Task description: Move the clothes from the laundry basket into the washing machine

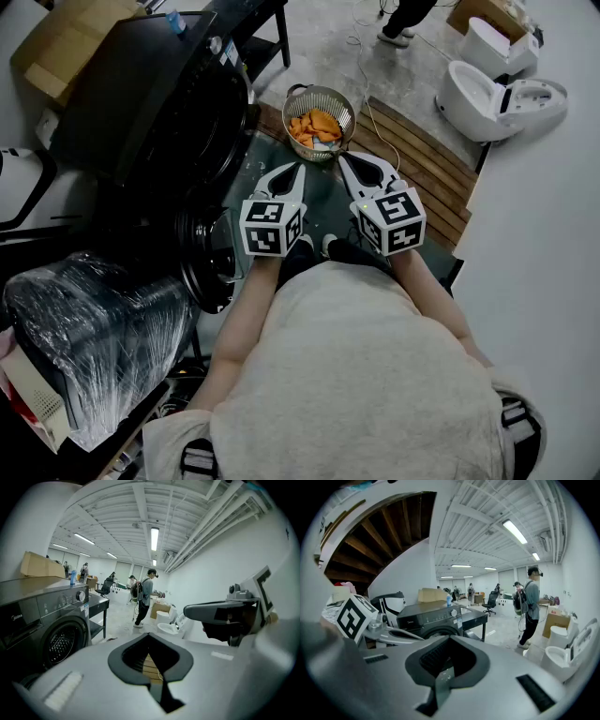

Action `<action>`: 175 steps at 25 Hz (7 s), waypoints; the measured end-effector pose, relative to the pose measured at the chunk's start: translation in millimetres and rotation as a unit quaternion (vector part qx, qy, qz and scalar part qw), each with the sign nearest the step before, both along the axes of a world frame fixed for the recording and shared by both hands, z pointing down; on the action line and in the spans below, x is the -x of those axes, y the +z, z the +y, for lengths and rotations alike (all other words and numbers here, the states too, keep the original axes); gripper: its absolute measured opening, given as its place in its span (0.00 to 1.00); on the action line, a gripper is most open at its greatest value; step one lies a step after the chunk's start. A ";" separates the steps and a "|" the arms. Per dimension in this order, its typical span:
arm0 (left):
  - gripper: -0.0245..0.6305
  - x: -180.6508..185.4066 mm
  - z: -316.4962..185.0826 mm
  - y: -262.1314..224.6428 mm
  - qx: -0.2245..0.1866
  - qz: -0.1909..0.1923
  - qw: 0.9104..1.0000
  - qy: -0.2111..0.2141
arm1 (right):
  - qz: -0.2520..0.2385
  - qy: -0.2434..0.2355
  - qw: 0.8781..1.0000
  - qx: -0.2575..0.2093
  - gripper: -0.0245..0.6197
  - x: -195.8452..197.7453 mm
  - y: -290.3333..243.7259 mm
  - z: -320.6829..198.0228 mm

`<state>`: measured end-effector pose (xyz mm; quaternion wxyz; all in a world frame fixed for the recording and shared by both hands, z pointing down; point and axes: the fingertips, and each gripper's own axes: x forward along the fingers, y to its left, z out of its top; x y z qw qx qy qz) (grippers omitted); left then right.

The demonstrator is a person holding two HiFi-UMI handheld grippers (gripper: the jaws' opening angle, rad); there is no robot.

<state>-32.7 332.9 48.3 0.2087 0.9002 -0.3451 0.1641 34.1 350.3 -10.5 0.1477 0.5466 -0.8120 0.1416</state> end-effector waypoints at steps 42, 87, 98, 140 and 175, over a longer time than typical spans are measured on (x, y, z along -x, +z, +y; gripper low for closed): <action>0.05 7.2 -102.1 33.4 0.027 -0.011 1.000 -0.002 | -0.033 0.009 0.999 0.029 0.02 -4.3 39.0 -102.1; 0.05 -46.8 -316.6 323.1 0.140 -0.085 0.983 -0.080 | -0.035 -0.037 0.965 0.255 0.02 -83.8 377.8 -336.7; 0.05 -46.4 -300.9 446.3 0.166 -0.087 0.978 -0.092 | -0.005 -0.014 0.944 0.330 0.03 -81.3 566.6 -334.8; 0.38 -102.6 -292.4 469.0 0.194 -0.049 0.980 -0.016 | -0.149 -0.009 0.951 0.271 0.07 -97.7 523.9 -338.6; 0.10 -24.4 -316.7 427.6 0.136 -0.102 0.982 -0.078 | -0.105 -0.124 0.940 0.300 0.24 -35.3 489.7 -321.6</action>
